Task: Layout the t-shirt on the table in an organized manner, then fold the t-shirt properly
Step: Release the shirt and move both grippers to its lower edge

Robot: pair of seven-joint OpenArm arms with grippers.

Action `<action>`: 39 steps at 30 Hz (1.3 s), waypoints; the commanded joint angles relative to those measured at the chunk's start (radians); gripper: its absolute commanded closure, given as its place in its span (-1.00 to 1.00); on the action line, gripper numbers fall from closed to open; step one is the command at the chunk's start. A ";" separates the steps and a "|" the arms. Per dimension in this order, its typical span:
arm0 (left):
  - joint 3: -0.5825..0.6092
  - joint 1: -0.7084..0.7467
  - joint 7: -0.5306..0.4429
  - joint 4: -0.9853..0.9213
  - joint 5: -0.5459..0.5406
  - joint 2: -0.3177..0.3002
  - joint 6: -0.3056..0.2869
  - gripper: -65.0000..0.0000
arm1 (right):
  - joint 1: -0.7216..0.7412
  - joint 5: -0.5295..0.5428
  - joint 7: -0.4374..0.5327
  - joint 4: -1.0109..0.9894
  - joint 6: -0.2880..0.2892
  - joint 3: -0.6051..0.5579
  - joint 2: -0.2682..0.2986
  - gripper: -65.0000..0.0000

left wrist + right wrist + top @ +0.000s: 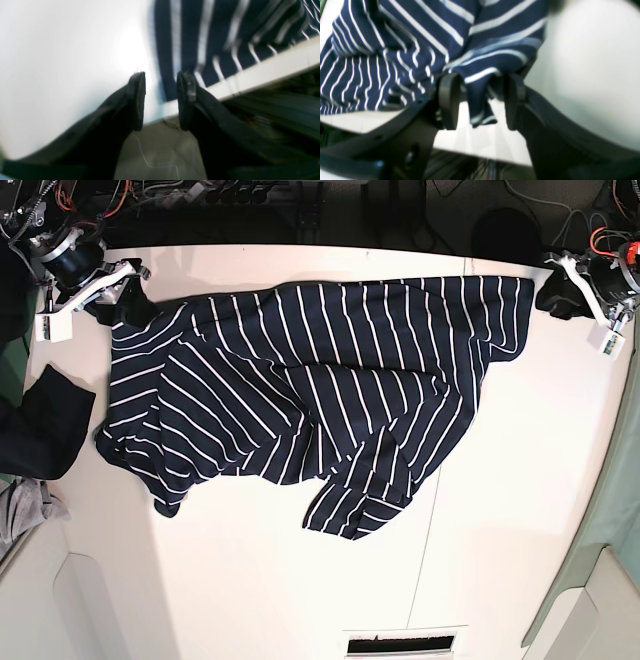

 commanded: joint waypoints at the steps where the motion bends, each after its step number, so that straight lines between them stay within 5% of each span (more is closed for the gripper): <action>1: -0.037 0.001 -0.017 0.018 -0.023 -0.022 -0.024 0.27 | 0.013 0.019 0.037 0.019 0.012 0.006 0.015 0.14; 11: -0.068 -0.111 -0.188 0.019 -0.073 0.006 -0.025 0.27 | 0.298 -0.090 0.123 -0.014 -0.002 -0.008 0.034 0.14; 19: 0.132 -0.349 -0.181 -0.022 0.113 0.035 0.136 0.27 | 0.597 -0.177 0.168 -0.309 -0.005 -0.059 0.040 0.14; 28: 0.395 -0.657 -0.231 -0.399 0.150 0.074 0.100 0.27 | 0.829 -0.251 0.286 -0.797 -0.002 -0.068 0.041 0.14; 31: 0.412 -0.729 -0.231 -0.491 0.150 0.128 0.033 0.27 | 0.850 -0.251 0.293 -0.874 0.014 -0.076 0.039 0.14; 39: 0.412 -0.789 -0.230 -0.591 0.172 0.223 0.045 0.32 | 0.810 -0.251 0.297 -0.895 0.014 -0.193 0.036 0.14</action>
